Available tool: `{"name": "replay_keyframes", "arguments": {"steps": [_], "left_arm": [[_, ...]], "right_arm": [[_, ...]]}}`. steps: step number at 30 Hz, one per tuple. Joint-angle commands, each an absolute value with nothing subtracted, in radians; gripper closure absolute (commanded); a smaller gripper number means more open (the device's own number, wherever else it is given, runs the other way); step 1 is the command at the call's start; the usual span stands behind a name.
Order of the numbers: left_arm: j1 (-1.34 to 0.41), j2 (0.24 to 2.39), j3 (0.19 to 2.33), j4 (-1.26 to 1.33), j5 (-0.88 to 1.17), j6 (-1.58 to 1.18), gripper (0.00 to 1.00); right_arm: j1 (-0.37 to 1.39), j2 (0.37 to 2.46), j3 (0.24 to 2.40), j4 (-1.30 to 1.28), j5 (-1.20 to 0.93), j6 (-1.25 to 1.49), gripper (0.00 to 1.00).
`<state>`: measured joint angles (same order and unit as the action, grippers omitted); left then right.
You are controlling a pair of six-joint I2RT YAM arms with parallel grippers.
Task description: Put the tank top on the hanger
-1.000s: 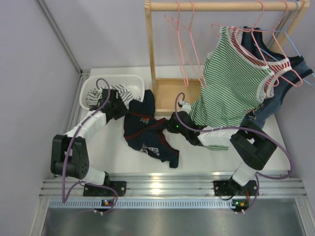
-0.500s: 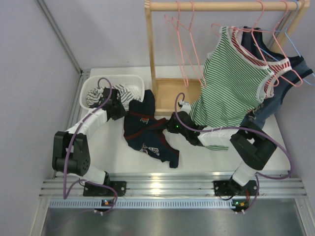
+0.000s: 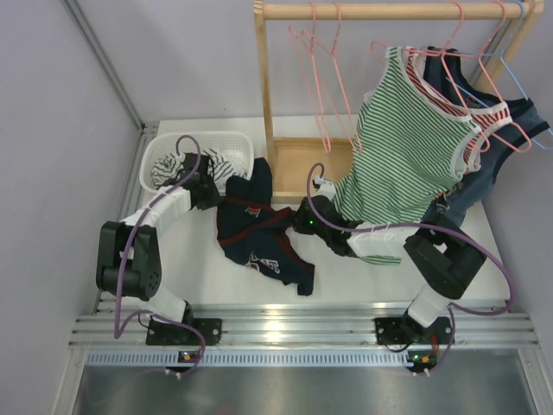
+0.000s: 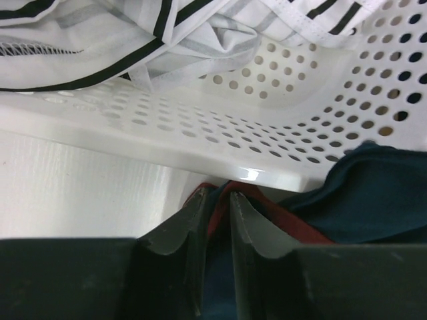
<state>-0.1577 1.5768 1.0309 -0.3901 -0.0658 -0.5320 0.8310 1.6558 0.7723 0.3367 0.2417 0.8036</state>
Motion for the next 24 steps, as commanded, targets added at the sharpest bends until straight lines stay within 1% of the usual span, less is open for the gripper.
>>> {"name": "replay_keyframes", "arguments": {"steps": [1,3,4,9,16,24], "left_arm": [[-0.153,1.597,1.068,-0.387,-0.113,-0.522,0.81],[-0.153,1.605,1.072,-0.397,-0.126,-0.526,0.91],[-0.153,1.597,1.074,-0.4,-0.129,-0.526,1.0],[-0.155,1.488,1.084,-0.452,-0.132,-0.508,1.0],[-0.156,1.295,1.137,-0.557,-0.127,-0.469,1.0],[-0.163,1.065,1.198,-0.684,-0.143,-0.479,1.0]], "right_arm": [[0.851,1.631,0.79,0.359,0.252,0.785,0.93],[0.856,1.617,0.788,0.354,0.258,0.781,0.93],[0.857,1.611,0.787,0.351,0.261,0.778,0.93],[0.89,1.548,0.787,0.324,0.287,0.75,0.93],[0.974,1.413,0.813,0.235,0.402,0.693,0.92],[1.066,1.284,0.899,0.092,0.509,0.624,0.93]]}}
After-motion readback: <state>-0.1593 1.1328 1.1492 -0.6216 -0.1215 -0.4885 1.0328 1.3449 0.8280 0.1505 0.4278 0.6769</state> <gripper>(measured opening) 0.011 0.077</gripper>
